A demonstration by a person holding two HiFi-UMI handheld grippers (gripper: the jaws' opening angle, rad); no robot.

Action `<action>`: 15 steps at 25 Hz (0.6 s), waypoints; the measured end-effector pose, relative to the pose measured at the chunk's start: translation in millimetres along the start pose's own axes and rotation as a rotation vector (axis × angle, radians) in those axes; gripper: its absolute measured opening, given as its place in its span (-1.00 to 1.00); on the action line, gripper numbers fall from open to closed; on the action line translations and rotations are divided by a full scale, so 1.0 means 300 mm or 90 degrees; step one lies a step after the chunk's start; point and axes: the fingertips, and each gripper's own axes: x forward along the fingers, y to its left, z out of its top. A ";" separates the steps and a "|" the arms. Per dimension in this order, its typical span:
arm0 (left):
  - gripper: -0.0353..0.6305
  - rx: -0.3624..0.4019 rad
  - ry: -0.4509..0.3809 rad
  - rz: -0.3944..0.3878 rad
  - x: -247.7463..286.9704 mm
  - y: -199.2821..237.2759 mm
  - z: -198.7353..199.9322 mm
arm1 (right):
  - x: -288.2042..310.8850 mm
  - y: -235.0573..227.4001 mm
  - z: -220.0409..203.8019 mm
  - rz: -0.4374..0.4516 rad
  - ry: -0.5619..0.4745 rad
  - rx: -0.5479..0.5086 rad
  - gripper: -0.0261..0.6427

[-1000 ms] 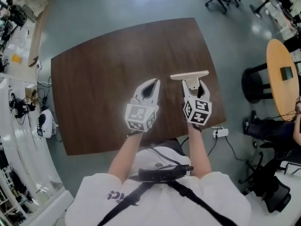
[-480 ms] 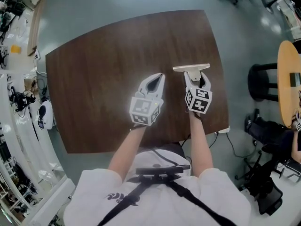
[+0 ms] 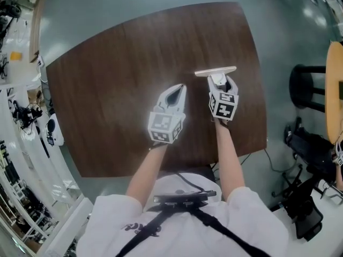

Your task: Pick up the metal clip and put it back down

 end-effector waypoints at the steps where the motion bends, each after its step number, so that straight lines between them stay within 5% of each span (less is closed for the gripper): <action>1: -0.87 -0.001 0.004 -0.001 0.006 0.002 -0.011 | 0.009 -0.004 -0.009 -0.002 0.005 -0.001 -0.02; 15: -0.87 0.001 0.028 0.007 -0.004 0.019 -0.069 | 0.072 0.014 -0.074 -0.020 0.020 -0.010 -0.02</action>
